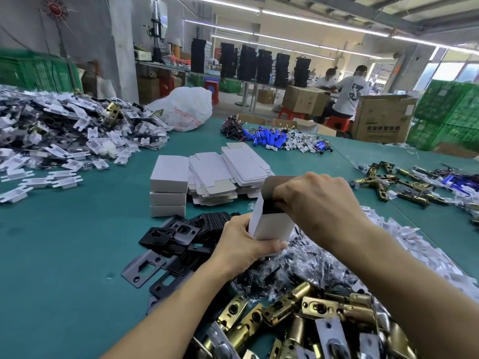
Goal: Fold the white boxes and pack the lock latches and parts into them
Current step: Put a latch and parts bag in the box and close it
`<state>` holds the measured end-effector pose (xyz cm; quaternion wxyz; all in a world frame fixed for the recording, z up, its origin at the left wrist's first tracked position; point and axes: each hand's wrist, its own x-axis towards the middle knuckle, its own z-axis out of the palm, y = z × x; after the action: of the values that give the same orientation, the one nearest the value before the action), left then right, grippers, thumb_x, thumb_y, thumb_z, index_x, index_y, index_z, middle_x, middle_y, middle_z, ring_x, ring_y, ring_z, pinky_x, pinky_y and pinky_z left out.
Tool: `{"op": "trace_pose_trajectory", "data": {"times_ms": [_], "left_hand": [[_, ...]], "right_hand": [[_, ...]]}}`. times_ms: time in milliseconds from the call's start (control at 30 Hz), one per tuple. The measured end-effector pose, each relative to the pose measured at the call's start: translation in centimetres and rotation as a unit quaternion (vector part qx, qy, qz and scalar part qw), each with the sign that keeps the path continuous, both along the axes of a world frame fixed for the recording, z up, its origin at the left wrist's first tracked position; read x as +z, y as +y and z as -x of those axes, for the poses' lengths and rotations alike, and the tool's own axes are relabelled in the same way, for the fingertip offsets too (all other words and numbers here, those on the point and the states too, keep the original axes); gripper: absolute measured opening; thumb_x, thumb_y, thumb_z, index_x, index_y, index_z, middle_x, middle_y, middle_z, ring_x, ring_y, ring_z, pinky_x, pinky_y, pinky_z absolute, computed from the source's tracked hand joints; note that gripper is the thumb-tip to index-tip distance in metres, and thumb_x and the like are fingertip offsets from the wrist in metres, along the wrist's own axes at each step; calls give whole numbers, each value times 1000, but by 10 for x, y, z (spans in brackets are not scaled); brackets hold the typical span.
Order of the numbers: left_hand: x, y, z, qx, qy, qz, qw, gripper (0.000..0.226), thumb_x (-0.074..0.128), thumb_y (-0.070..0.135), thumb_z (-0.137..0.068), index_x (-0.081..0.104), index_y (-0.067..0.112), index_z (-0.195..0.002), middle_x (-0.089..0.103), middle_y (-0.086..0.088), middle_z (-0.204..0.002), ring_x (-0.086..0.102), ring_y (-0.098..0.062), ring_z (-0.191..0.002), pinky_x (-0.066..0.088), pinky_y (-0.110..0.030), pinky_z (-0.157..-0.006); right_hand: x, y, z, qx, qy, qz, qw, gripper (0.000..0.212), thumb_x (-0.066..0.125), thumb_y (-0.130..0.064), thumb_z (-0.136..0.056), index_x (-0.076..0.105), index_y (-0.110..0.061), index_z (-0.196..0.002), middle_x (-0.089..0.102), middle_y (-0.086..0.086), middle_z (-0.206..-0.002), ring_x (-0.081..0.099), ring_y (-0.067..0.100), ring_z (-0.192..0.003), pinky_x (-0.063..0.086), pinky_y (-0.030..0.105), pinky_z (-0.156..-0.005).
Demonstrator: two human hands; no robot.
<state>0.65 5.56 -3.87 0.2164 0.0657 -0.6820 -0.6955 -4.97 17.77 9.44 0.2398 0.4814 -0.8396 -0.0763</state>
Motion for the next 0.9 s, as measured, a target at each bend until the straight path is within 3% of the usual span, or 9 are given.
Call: {"op": "trace_pose_trajectory", "data": {"times_ms": [67,133,300,433,600,767,900], "left_hand": [[-1,0,0,11,3,20,1000,29,93,29,-55,74,26,-76,69,-5,-79,67,-24,-72,53,-31,-56],[-2,0,0,19,4,51,999,29,91,33,-56,73,32,-79,69,4,-76,66,-20,-69,54,-33,-57],[-2,1,1,34,8,111,993,31,89,38,-58,72,39,-84,70,11,-81,67,-19,-73,59,-48,-64],[-2,0,1,29,6,92,995,27,91,31,-60,73,31,-80,69,7,-76,64,-17,-67,55,-45,-61],[-2,-1,1,15,1,52,999,28,92,25,-58,73,22,-77,66,0,-73,61,-20,-64,52,-35,-55],[-2,-1,2,13,8,69,997,26,92,26,-60,73,28,-78,67,3,-72,61,-18,-62,52,-35,-55],[-2,-1,2,14,8,50,999,29,92,33,-56,73,26,-77,66,-1,-73,63,-23,-64,52,-32,-55]], "right_hand": [[4,-3,2,-6,13,-27,1000,9,55,-24,-96,63,-27,-97,35,-3,-66,46,29,-66,21,29,-47],[8,-4,6,6,7,-56,998,10,55,-21,-96,63,-26,-97,30,-3,-66,44,29,-67,25,29,-50],[18,0,13,43,-77,-90,992,15,57,-30,-94,67,-34,-104,46,-3,-80,56,30,-82,37,31,-60],[15,0,13,57,-56,-85,993,16,54,-33,-96,66,-35,-107,44,-4,-78,54,29,-79,34,30,-58],[10,4,13,77,-21,-42,996,18,48,-36,-100,64,-35,-109,64,-2,-92,60,30,-81,37,30,-56],[10,0,15,43,-47,-58,996,16,53,-35,-98,65,-33,-107,33,-7,-69,49,30,-75,32,31,-57],[10,0,17,38,-76,-43,995,17,54,-38,-97,67,-36,-109,48,0,-84,52,29,-81,33,31,-60]]}}
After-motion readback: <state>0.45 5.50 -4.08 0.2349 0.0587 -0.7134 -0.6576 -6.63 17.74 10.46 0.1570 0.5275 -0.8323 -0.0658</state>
